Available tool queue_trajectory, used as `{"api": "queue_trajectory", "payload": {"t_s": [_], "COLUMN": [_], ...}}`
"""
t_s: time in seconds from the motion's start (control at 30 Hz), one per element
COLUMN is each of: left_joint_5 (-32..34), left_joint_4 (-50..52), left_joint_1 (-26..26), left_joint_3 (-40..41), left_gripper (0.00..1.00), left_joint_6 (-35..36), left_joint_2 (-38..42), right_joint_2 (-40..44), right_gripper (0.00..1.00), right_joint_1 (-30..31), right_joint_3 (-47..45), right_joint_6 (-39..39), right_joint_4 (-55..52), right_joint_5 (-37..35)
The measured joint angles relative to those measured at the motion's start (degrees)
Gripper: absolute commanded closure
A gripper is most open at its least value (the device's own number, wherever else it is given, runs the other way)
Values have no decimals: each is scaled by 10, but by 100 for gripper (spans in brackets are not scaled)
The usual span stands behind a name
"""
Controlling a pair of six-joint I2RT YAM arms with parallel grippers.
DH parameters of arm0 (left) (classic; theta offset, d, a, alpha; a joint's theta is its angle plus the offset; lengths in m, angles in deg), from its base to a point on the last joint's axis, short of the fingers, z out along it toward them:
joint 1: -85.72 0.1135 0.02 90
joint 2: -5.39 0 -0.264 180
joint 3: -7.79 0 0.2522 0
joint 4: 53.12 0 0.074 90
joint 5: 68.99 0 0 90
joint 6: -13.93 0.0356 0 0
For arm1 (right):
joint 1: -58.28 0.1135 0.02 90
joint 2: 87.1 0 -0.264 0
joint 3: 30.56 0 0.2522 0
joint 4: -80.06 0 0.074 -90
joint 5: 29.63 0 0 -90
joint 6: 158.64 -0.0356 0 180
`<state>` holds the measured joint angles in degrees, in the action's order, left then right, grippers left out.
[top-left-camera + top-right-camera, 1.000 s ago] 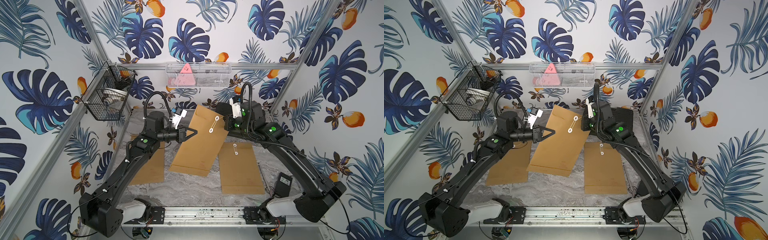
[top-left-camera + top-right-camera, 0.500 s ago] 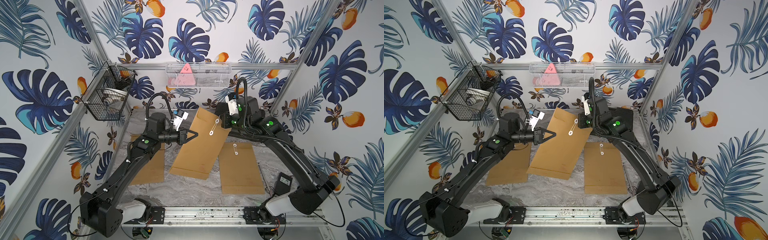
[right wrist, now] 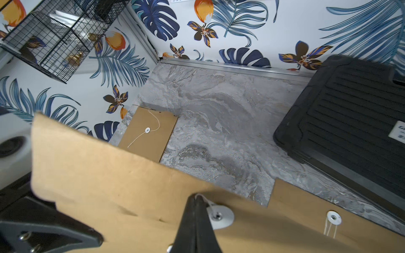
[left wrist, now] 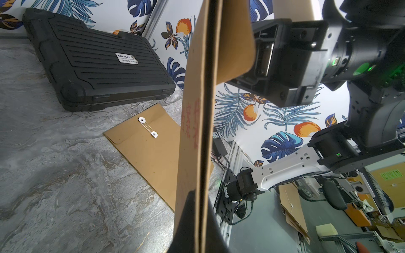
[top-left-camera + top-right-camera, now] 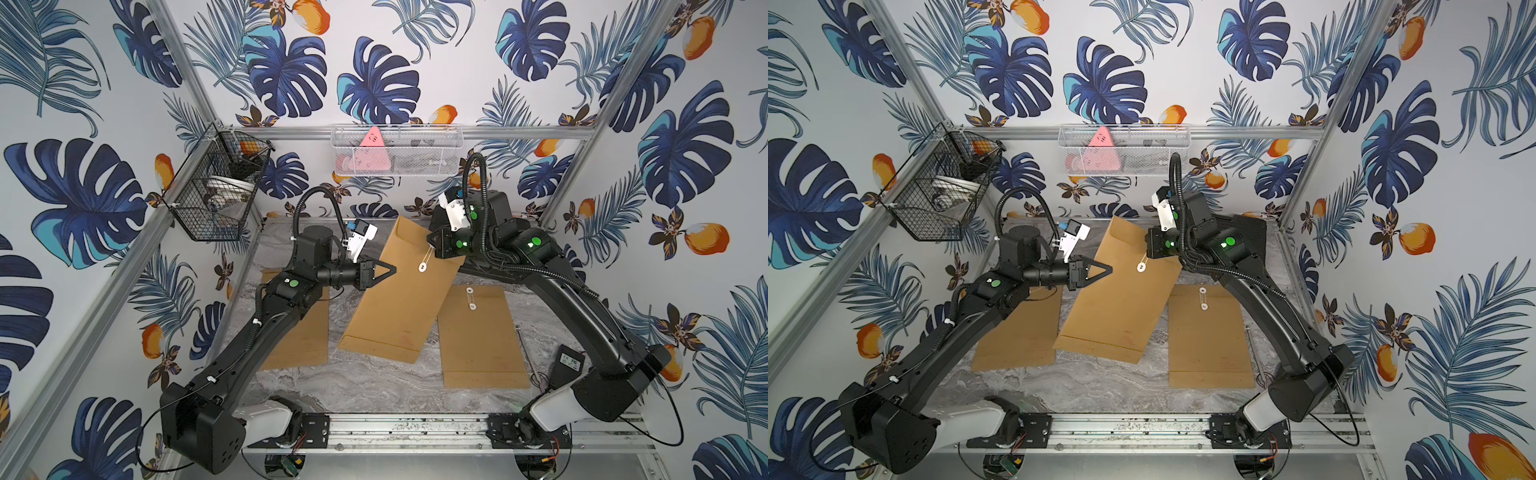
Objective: Close the mouth of the file bag
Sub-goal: Close the file bag.
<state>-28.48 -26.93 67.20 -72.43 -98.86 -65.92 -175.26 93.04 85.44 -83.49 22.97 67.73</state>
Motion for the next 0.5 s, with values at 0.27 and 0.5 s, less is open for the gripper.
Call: {"api": "queue_trajectory", "payload": {"t_s": [0.27, 0.5], "left_joint_5": [9, 26], "left_joint_4": [5, -4], "left_joint_1": [0, 7], "left_joint_3": [-4, -7], "left_gripper": [100, 100], "left_joint_6": [0, -15], "left_joint_2": [0, 0], "right_joint_2": [3, 37], "right_gripper": [100, 100], "right_joint_1": [0, -3], "right_joint_3": [-24, -93], "right_joint_6": [-24, -40], "right_joint_4": [5, 21], "right_joint_5": [49, 71]}}
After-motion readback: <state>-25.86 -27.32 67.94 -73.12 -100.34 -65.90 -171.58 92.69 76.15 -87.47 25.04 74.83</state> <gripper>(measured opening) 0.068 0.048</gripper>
